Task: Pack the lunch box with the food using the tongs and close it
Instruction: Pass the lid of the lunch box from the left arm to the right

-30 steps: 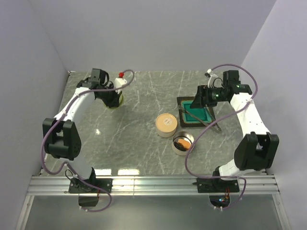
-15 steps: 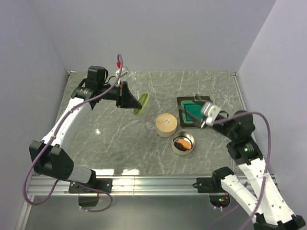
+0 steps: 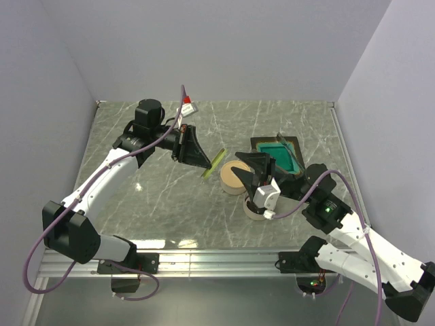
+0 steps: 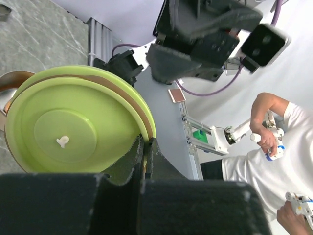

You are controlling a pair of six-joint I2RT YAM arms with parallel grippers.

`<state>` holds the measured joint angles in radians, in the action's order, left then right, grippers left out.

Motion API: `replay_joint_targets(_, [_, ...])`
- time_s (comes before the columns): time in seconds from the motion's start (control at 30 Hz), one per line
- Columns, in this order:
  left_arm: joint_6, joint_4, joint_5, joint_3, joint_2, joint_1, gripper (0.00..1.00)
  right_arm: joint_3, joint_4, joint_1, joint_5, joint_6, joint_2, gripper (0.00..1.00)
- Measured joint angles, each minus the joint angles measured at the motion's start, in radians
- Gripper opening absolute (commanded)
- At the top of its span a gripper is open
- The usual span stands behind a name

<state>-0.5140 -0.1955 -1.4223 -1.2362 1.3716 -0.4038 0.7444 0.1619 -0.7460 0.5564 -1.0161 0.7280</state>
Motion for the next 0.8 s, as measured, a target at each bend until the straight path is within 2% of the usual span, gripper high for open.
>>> replay_joint_targets(0.23, [-0.007, 0.008, -0.016, 0.008, 0.000, -0.025, 0.00, -0.002, 0.005, -0.068, -0.019, -0.147, 0.053, 0.46])
replay_joint_targets(0.4, [-0.007, 0.005, -0.022, 0.021, 0.000, -0.041, 0.00, -0.002, -0.001, -0.092, -0.040, -0.220, 0.090, 0.43])
replay_joint_targets(0.8, [-0.007, 0.004, -0.021, 0.022, 0.004, -0.071, 0.00, -0.013, -0.039, -0.112, -0.043, -0.372, 0.099, 0.21])
